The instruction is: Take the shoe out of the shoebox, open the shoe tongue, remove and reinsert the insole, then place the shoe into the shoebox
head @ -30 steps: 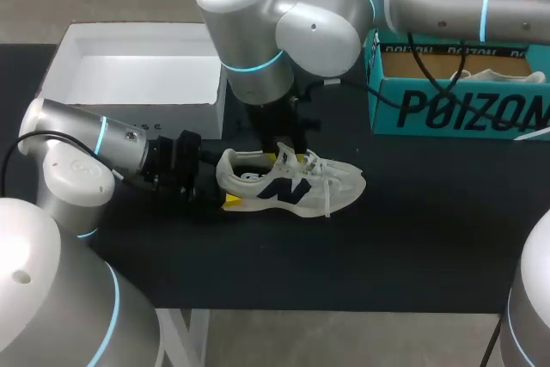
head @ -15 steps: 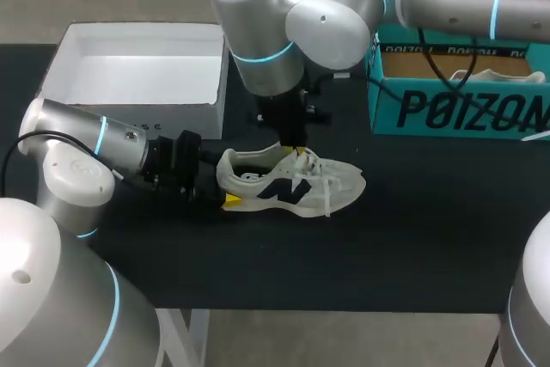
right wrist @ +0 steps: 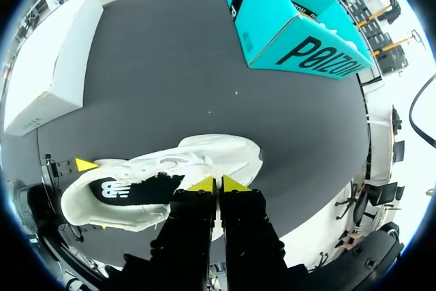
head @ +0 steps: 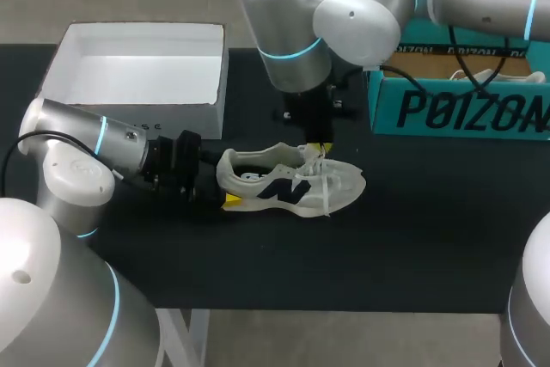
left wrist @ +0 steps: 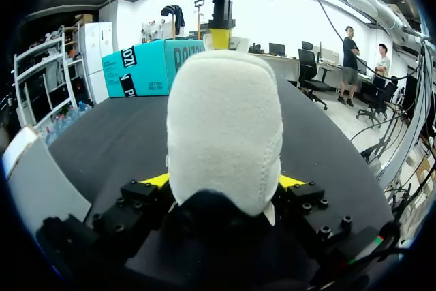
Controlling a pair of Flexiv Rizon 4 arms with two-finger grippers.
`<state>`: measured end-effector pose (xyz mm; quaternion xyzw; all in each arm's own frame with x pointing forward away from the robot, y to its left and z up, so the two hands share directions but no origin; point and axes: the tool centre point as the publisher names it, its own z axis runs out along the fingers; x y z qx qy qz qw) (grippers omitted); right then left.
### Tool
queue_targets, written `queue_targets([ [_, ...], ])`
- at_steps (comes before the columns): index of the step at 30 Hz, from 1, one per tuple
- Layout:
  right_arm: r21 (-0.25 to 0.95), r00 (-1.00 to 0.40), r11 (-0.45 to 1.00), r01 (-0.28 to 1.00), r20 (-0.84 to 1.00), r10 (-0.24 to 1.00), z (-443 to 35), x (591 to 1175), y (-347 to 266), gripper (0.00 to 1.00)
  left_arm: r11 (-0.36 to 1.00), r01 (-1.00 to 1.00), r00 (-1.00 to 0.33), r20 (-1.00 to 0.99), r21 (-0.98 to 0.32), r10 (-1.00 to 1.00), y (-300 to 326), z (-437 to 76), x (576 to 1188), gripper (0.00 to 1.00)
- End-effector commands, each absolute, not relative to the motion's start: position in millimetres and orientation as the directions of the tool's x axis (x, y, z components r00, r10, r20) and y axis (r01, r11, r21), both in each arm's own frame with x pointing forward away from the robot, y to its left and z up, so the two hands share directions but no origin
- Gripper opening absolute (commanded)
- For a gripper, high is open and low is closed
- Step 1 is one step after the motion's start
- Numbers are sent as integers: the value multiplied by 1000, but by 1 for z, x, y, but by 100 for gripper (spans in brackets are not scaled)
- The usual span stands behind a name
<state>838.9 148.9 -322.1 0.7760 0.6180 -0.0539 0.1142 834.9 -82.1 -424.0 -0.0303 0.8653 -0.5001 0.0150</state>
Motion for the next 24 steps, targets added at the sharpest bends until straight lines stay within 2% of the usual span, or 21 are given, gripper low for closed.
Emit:
queue_targets([
  [1, 105, 229, -211, 972, -203, 952, -326, 840, 134, 0, 497, -37, -998, 3, -867, -68, -82, -425, 835, 0],
  [12, 75, 262, -252, 965, -230, 937, -349, 841, 119, 0, 497, -37, -998, 3, -867, -68, -82, -425, 835, 0],
  [15, 65, 264, -256, 964, -239, 934, -356, 843, 118, 3, 497, -37, -998, 3, -867, -68, -82, -425, 835, 0],
  [18, 60, 263, -256, 965, -243, 934, -358, 841, 118, 17, 497, -37, -998, 3, -867, -68, -82, -425, 835, 0],
  [21, 57, 259, -252, 966, -240, 936, -355, 839, 117, 40, 497, -37, -998, 3, -867, -68, -82, -425, 835, 0],
  [23, 63, 253, -245, 967, -228, 940, -350, 838, 117, 49, 497, -37, -998, 3, -867, -68, -82, -425, 835, 0],
  [24, 65, 251, -242, 968, -223, 942, -347, 838, 117, 66, 497, -37, -998, 3, -867, -68, -82, -425, 835, 0],
])
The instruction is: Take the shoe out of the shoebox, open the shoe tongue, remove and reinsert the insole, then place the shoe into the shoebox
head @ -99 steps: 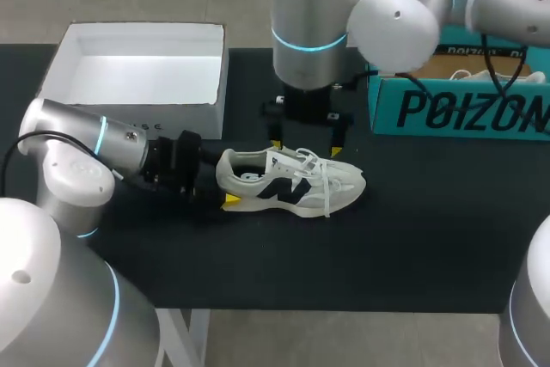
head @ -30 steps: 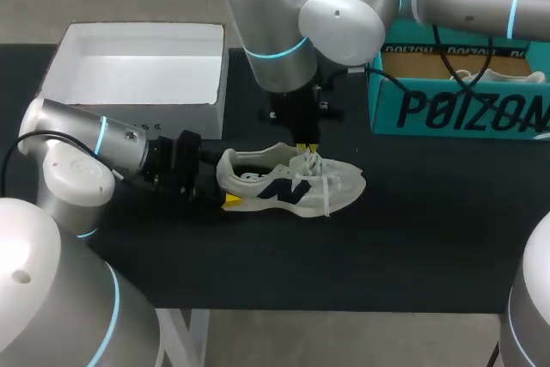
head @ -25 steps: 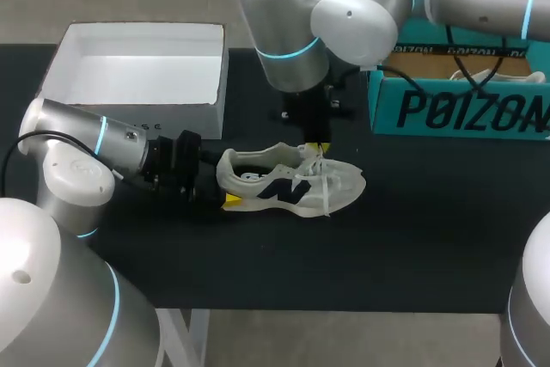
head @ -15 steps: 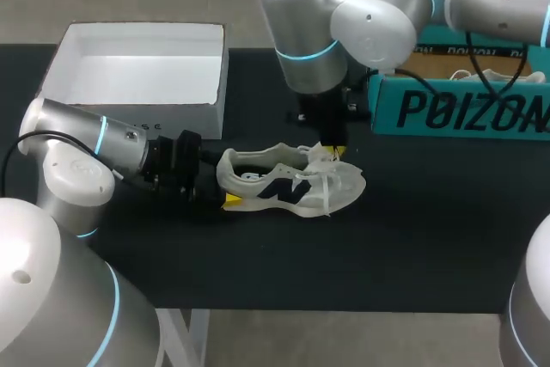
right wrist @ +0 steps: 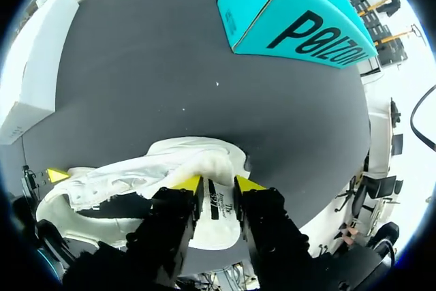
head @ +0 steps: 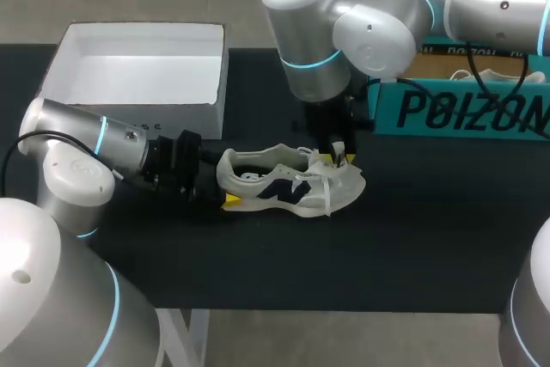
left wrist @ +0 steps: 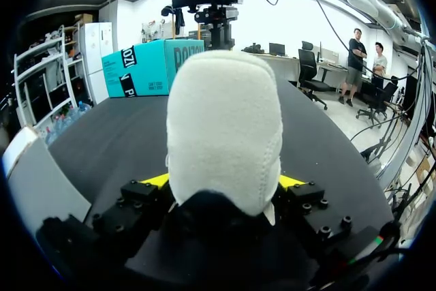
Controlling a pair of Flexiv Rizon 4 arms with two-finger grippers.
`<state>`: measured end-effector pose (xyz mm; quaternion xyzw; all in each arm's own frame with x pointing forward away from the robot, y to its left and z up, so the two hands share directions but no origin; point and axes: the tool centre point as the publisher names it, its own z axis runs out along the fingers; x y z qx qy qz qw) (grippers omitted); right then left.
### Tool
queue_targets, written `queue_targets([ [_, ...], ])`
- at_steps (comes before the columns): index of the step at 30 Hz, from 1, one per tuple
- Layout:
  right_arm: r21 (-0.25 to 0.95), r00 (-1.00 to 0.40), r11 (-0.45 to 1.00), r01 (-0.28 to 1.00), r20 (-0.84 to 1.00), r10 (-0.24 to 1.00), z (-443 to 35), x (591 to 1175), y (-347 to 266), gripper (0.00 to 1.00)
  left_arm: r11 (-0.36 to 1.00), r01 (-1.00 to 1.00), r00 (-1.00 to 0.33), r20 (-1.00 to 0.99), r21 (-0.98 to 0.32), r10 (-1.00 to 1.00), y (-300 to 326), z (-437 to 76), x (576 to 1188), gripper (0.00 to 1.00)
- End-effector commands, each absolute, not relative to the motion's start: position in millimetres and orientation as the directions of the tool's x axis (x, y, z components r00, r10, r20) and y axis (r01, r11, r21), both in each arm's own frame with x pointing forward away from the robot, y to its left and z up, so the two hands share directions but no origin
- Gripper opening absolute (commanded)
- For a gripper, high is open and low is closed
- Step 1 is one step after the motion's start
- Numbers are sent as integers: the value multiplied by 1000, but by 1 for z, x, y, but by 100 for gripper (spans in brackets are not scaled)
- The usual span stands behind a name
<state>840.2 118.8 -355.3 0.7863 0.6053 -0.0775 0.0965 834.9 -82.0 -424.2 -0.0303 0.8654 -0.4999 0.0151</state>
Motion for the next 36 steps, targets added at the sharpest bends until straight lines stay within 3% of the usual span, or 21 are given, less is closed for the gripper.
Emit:
queue_targets([
  [1, 69, 246, -236, 969, -216, 945, -345, 839, 117, 93, 497, -37, -998, 3, -867, -68, -82, -425, 835, 0],
  [2, 73, 243, -232, 970, -209, 947, -341, 839, 117, 100, 497, -37, -998, 3, -867, -68, -82, -425, 835, 0],
  [10, 125, 132, -117, 985, -112, 985, -294, 840, 128, 100, 497, -37, -998, 3, -867, -68, -82, -425, 835, 0],
  [14, 159, -16, 23, 987, -47, 999, -263, 844, 140, 100, 497, -37, -998, 3, -867, -68, -82, -425, 835, 0],
  [19, 187, -471, 477, 859, -77, 879, -238, 833, 169, 100, 497, -37, -998, 3, -867, -68, -82, -425, 835, 0],
  [22, 20, -808, 812, 583, -90, 582, -236, 817, 178, 100, 497, -37, -998, 3, -867, -68, -82, -425, 835, 0],
  [34, 20, -808, 812, 583, -90, 582, -236, 817, 178, 100, 497, -37, -998, 3, -867, -68, -82, -425, 835, 0],
  [36, 31, -912, 928, 372, -176, 372, -233, 815, 195, 100, 497, -37, -998, 3, -867, -68, -82, -425, 835, 0],
])
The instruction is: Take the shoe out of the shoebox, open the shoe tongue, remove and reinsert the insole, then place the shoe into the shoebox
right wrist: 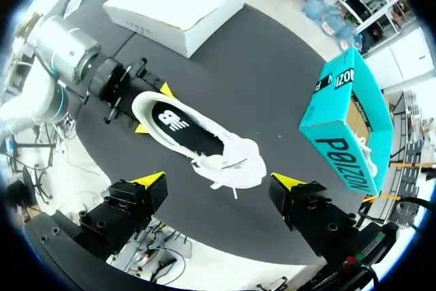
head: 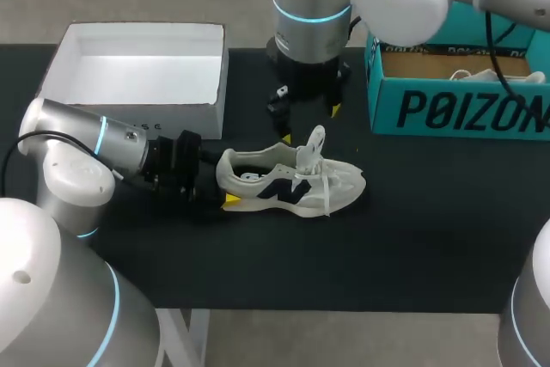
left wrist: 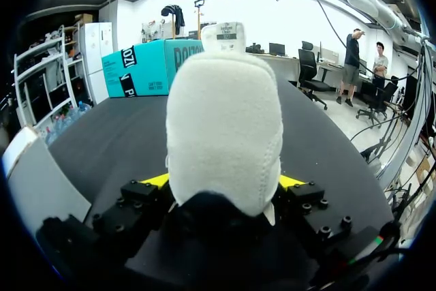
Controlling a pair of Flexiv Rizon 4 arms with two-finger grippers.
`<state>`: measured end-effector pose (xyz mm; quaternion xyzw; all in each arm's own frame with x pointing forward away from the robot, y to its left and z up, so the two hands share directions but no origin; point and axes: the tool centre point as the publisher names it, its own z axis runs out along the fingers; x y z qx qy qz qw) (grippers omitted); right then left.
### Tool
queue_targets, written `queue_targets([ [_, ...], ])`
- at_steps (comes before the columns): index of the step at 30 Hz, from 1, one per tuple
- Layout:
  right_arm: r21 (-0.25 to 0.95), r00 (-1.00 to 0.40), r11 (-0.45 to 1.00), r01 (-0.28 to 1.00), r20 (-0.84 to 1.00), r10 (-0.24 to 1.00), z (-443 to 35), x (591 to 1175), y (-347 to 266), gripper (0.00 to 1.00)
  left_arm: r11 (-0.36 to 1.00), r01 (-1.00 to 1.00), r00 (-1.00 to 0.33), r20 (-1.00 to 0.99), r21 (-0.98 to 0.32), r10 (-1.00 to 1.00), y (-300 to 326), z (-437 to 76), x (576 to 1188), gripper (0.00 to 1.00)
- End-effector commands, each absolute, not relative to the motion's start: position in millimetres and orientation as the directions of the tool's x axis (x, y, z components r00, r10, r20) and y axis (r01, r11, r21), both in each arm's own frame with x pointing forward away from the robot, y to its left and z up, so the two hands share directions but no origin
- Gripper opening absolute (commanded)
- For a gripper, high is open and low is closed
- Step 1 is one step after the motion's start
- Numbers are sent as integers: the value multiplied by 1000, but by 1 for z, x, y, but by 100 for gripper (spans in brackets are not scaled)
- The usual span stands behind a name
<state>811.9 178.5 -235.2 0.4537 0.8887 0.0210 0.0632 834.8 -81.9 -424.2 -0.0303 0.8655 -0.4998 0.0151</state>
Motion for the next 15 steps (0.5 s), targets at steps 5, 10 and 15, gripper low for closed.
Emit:
queue_targets([
  [5, -119, -951, 991, 54, -308, 15, -230, 809, 220, 100, 497, -37, -998, 3, -867, -68, -82, -425, 835, 0],
  [10, -195, -939, 975, -106, -303, -163, -233, 809, 231, 0, 497, -37, -998, 3, -867, -68, -82, -425, 835, 0],
  [15, -203, -926, 961, -189, -289, -243, -235, 810, 237, 0, 497, -37, -998, 3, -867, -68, -82, -425, 835, 0],
])
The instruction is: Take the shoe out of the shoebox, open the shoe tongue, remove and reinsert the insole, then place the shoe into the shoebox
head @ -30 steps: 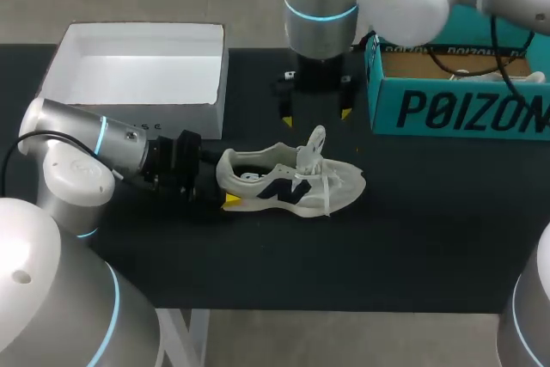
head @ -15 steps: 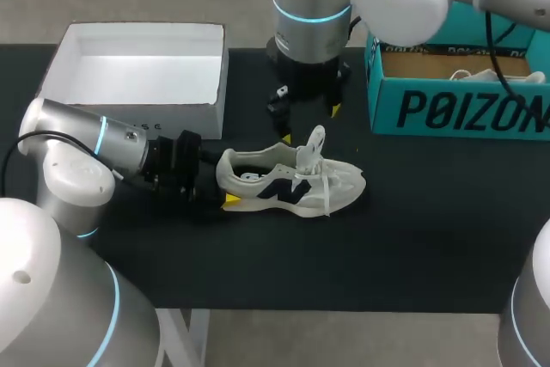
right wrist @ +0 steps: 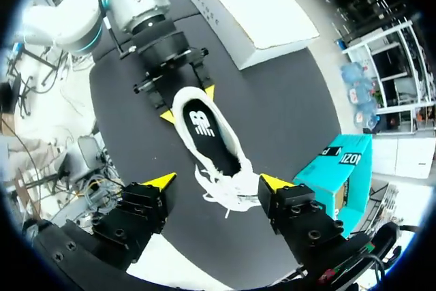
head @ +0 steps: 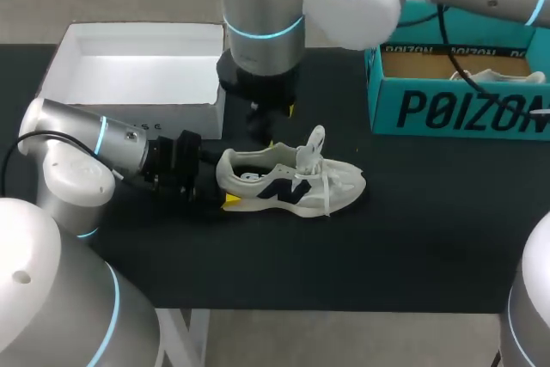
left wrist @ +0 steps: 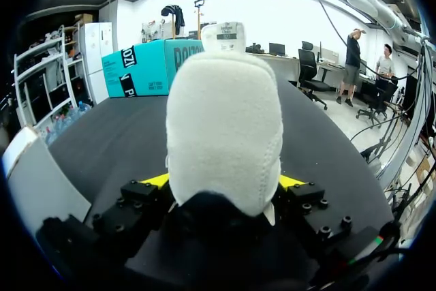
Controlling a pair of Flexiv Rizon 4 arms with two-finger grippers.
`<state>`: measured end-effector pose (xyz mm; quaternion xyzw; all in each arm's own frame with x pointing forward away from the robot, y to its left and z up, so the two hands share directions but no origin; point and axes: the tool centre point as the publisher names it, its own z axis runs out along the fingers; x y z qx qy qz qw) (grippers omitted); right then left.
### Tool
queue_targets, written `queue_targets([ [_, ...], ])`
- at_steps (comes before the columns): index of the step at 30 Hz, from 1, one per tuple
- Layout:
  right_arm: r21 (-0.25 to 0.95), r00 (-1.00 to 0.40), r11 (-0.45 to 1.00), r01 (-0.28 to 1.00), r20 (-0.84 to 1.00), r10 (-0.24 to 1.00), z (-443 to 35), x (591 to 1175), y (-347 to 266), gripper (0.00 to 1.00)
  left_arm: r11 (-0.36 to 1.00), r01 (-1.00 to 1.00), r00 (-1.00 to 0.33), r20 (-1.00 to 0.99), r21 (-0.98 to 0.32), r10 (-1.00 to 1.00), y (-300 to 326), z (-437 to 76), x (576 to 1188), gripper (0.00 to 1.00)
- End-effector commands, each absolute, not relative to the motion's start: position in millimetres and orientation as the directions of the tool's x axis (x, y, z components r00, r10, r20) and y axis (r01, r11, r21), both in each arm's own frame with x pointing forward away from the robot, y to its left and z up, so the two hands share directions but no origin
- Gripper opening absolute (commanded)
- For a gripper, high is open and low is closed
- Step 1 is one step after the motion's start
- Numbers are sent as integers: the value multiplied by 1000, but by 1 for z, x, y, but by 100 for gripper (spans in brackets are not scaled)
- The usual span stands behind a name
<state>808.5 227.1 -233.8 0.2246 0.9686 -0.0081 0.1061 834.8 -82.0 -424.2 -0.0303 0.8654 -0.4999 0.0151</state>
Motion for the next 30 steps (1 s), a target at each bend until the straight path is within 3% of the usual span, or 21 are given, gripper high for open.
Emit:
queue_targets([
  [1, -203, -926, 961, -189, -289, -243, -235, 810, 237, 0, 497, -37, -998, 3, -867, -68, -82, -425, 835, 0],
  [12, -198, -928, 964, -180, -290, -233, -239, 812, 238, 0, 497, -37, -998, 3, -867, -68, -82, -425, 835, 0],
  [21, -199, -964, 980, 14, -264, -40, -272, 831, 242, 0, 497, -37, -998, 3, -867, -68, -82, -425, 835, 0],
  [25, -136, -969, 983, 127, -226, 94, -282, 836, 242, 0, 497, -37, -998, 3, -867, -68, -82, -425, 835, 0],
  [30, -107, -971, 986, 131, -213, 106, -282, 837, 241, 0, 497, -37, -998, 3, -867, -68, -82, -425, 835, 0],
])
